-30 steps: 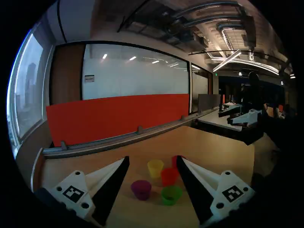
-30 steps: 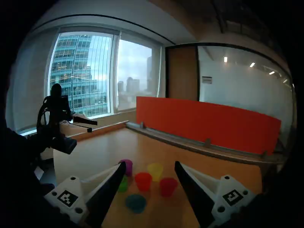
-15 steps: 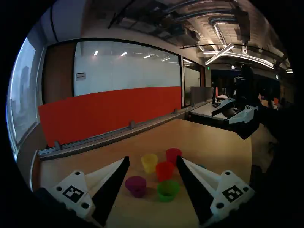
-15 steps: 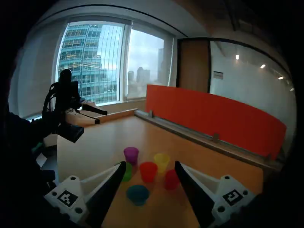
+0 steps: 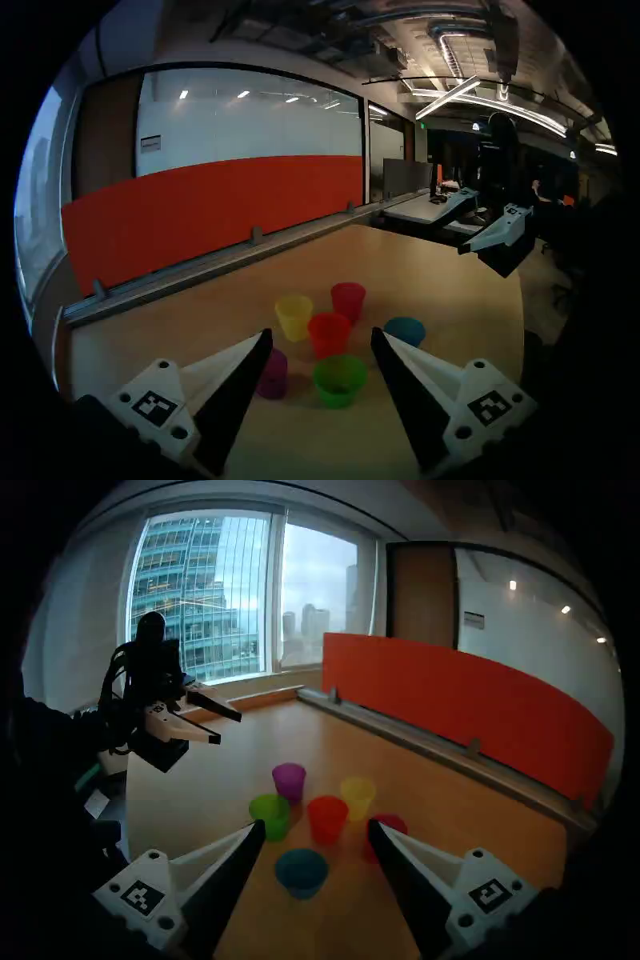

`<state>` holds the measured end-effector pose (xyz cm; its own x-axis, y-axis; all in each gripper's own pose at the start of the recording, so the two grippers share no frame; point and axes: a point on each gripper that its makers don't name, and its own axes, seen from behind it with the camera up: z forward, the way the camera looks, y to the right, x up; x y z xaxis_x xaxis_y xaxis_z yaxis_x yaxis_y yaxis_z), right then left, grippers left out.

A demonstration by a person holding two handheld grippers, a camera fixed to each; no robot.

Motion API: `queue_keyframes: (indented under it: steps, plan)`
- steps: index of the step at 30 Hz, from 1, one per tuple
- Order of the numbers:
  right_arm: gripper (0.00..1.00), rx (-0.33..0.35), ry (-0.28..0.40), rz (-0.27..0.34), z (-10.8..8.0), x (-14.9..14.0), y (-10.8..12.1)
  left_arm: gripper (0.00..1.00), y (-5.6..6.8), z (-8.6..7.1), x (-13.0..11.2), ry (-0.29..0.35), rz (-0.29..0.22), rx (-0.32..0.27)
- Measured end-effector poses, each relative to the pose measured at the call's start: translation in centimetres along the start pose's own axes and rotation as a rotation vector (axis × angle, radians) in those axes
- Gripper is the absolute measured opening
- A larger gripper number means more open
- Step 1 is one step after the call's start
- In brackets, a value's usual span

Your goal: Pour water

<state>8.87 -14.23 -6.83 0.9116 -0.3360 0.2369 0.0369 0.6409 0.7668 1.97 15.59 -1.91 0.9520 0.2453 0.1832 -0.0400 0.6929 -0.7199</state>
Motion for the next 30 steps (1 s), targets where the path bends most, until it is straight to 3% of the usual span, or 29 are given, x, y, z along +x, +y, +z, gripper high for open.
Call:
queue_keyframes:
  steps: [12, 30]
  plan:
    - [0.99, 0.014, -0.067, -0.013, 1.4, -2.8, -0.1, 0.92, 0.4, 1.4, -3.1, -0.075, 0.004, -0.027]
    - [0.99, 0.047, -0.174, -0.024, 3.8, -7.8, -0.7, 0.92, 2.1, 3.2, -8.1, -0.201, 0.037, -0.088]
